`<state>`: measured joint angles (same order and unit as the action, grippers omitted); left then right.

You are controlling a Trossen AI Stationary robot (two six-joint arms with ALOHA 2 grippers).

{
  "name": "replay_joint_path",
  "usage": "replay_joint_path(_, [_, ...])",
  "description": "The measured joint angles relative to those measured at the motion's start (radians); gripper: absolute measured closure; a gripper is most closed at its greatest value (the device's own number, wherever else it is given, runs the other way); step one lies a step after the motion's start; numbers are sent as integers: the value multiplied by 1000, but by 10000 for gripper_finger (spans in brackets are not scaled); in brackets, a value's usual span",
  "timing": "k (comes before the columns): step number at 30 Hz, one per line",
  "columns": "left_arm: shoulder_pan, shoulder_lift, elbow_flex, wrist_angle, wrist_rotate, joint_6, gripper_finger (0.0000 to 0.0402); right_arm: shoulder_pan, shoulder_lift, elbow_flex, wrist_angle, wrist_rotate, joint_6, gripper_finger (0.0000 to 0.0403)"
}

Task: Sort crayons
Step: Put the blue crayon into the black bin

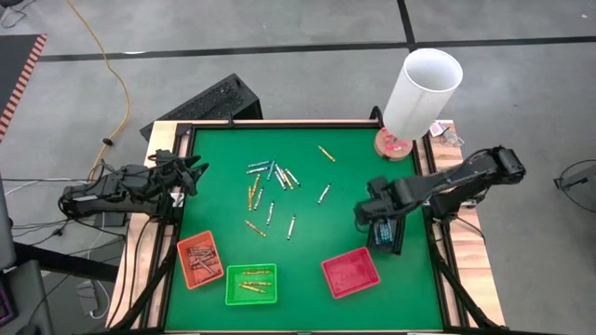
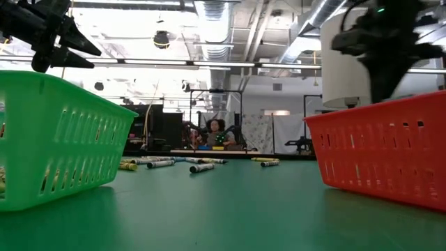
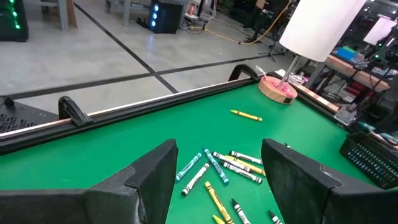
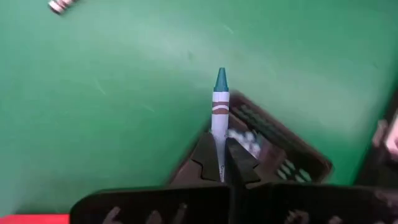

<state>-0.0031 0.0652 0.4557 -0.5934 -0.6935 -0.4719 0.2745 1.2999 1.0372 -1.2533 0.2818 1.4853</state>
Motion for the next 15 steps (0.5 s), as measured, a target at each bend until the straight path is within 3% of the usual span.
replay_joint_path(8, [0, 0, 0, 0, 0, 0, 178, 190, 23, -33, -37, -6, 304, 403])
replay_joint_path(15, [0, 0, 0, 0, -11, 0, 178, 252, 57, -66, -17, -10, 400, 403])
